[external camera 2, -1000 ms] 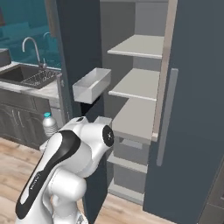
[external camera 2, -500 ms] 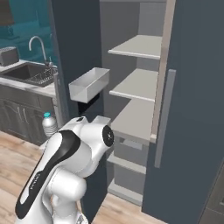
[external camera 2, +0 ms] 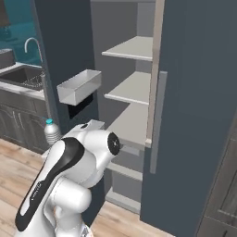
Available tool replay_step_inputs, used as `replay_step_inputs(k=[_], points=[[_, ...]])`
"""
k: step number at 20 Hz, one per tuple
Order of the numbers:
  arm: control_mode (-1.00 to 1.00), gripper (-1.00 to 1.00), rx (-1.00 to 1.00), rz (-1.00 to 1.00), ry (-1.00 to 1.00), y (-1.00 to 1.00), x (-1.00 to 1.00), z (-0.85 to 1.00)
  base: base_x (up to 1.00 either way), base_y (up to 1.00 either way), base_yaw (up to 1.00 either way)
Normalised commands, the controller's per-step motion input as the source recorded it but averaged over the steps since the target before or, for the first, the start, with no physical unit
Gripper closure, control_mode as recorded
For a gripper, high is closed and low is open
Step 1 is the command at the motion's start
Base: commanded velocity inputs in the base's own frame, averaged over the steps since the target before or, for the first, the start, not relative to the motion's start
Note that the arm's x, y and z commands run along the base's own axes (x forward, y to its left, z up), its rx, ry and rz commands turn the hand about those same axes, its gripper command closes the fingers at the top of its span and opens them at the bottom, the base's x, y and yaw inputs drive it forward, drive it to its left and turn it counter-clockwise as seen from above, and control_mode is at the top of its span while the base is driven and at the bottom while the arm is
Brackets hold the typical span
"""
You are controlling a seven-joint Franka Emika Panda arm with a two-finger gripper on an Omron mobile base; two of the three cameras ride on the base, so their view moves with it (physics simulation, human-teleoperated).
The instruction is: Take the bottled waters from the counter and place them in the freezer to freeze. Close the freezer door after placing the bottles.
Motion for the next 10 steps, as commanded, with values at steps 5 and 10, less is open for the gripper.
replay_step_inputs(k=[5, 10], points=[[1.00, 1.00, 0.00, 0.00, 0.00, 0.00, 0.00, 0.00, 0.21, -0.39, -0.01], [1.00, 1.00, 0.00, 0.00, 0.00, 0.00, 0.00, 0.00, 0.58, -0.15, -0.03]])
